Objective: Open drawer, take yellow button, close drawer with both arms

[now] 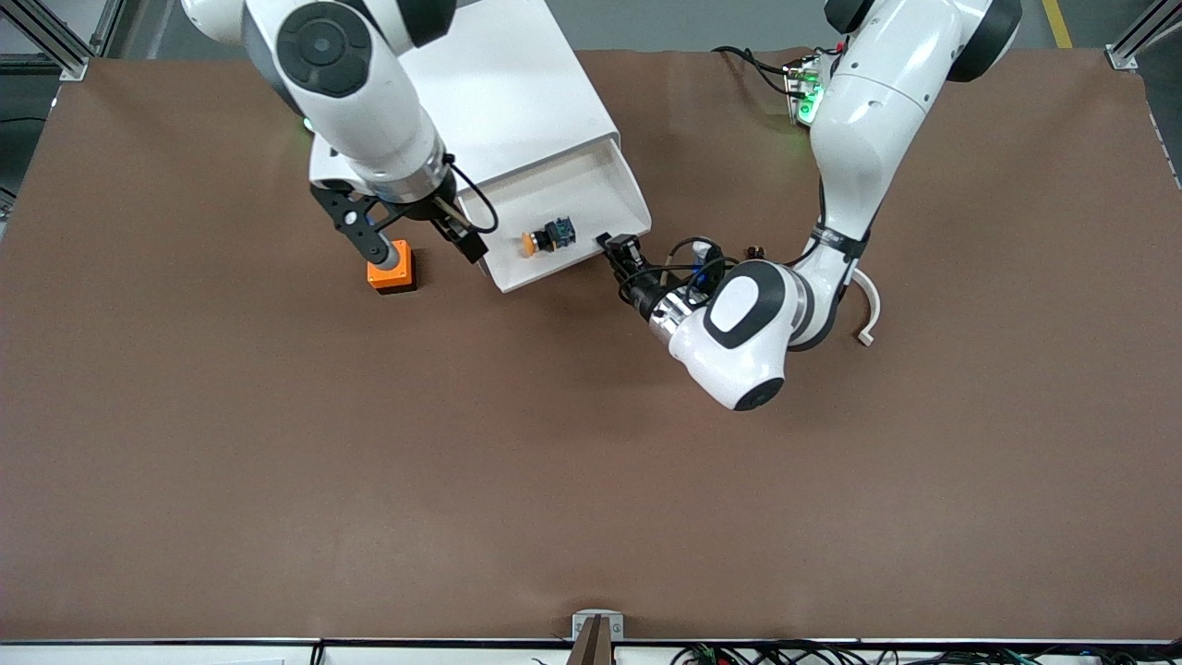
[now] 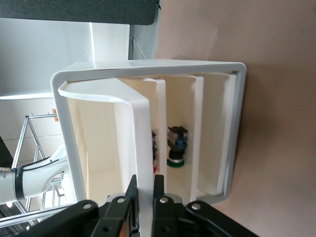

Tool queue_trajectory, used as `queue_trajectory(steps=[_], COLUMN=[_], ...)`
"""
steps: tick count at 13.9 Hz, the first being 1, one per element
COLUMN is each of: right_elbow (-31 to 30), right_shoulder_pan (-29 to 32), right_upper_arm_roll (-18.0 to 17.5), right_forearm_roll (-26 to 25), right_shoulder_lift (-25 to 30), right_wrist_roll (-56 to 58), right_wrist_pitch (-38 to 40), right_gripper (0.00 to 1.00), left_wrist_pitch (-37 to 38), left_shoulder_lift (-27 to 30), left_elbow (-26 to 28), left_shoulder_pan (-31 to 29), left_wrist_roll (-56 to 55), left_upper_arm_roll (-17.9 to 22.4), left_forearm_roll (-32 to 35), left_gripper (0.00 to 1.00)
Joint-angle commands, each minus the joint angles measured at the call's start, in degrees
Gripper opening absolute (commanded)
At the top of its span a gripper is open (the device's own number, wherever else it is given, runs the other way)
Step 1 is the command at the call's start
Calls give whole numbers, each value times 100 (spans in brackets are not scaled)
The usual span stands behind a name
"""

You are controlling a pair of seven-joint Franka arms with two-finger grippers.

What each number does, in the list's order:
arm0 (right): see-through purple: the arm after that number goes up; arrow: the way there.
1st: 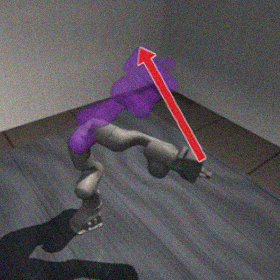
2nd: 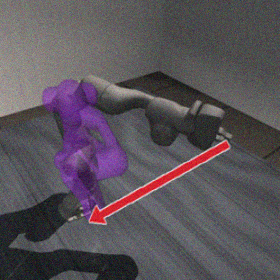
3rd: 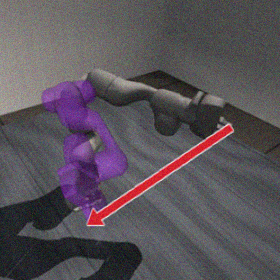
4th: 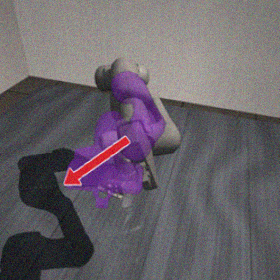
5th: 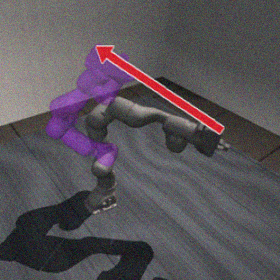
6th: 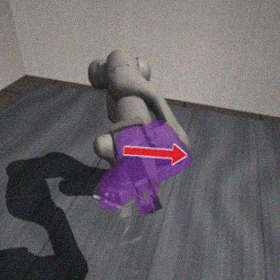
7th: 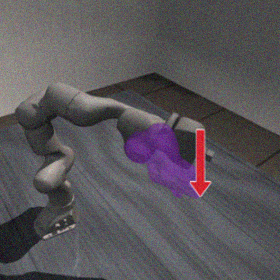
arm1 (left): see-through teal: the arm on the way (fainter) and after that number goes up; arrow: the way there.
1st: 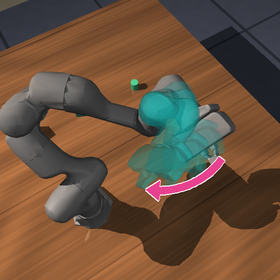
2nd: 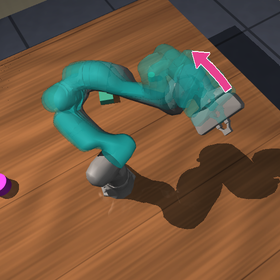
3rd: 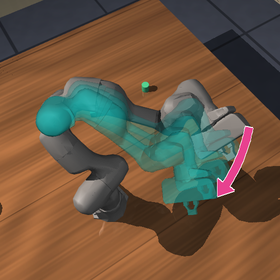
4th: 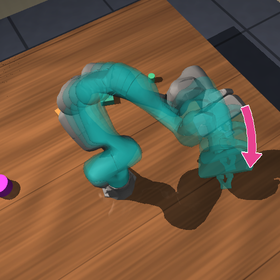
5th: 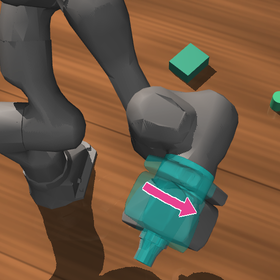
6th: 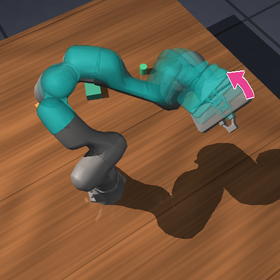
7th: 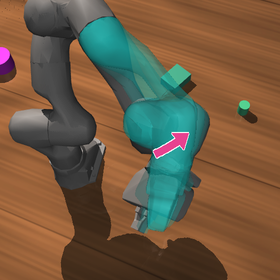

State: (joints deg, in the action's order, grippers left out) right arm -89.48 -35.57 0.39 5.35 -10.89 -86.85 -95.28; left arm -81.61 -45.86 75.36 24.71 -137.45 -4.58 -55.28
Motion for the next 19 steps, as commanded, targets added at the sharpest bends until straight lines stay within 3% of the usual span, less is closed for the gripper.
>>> queue_trajectory(steps=[1,2,3,4,9,10,14,19], right_elbow=[151,151,151,151,466,502,502,502], right_shoulder_pan=[-238,-318,-432,-528,-749,-775,-924,-1004], right_upper_arm_roll=[49,49,49,49,49,49,58,49], right_forearm_roll=[36,36,27,1,-8,-8,-25,-34], right_shoulder_lift=[-299,-369,-474,-588,-1177,-1248,-1406,-1451], right_wrist_roll=[-900,-1147,-1402,-1631,-2211,-2300,-2301,-2231], right_wrist_pitch=[-252,-384,-499,-552,-816,-851,-930,-957], right_gripper=[100,100,100,100,100,100,100,100], left_wrist_pitch=[-40,-40,-40,-31,101,110,101,-109], left_shoulder_lift=[24,24,24,24,50,94,331,586], left_elbow=[-57,-57,-57,-57,-451,-452,-566,-584], left_shoulder_pan=[-142,-212,-291,-327,-642,-652,-643,-784], left_wrist_roll=[533,640,754,816,1613,2043,3642,5943], left_upper_arm_roll=[89,89,89,89,299,404,397,739], left_forearm_roll=[201,201,201,201,289,542,2780,3698], left_gripper=[2,26,78,100,100,100,100,100])
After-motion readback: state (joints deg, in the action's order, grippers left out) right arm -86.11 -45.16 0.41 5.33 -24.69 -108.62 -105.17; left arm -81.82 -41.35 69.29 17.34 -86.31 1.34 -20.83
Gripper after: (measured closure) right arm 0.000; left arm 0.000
